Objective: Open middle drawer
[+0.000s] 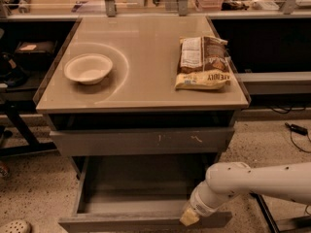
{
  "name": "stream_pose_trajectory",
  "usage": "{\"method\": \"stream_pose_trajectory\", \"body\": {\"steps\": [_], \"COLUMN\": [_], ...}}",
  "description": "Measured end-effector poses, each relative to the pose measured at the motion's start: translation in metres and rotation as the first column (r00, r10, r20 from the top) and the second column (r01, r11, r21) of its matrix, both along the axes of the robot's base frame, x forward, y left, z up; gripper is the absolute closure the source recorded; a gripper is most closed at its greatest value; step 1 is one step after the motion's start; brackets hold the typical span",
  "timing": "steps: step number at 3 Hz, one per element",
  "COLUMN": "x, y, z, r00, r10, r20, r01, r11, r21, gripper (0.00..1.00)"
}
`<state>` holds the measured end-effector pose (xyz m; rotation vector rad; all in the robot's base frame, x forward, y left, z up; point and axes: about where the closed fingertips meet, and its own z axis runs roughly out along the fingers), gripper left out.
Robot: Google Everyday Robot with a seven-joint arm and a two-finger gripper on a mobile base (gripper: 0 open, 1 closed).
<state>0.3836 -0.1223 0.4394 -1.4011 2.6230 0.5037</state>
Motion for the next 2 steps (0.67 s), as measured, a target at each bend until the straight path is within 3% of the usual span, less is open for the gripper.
{"method": "stream_pose_trajectory", "body": {"steps": [2], "x": [-0.012], "y": [0.0], "z": [-0.001], "r00": [0.9997], "r10": [-0.006], "r20": [-0.024], "r01": [0.006], "r11": [1.0], "r21": [0.005], "gripper": [1.0]}}
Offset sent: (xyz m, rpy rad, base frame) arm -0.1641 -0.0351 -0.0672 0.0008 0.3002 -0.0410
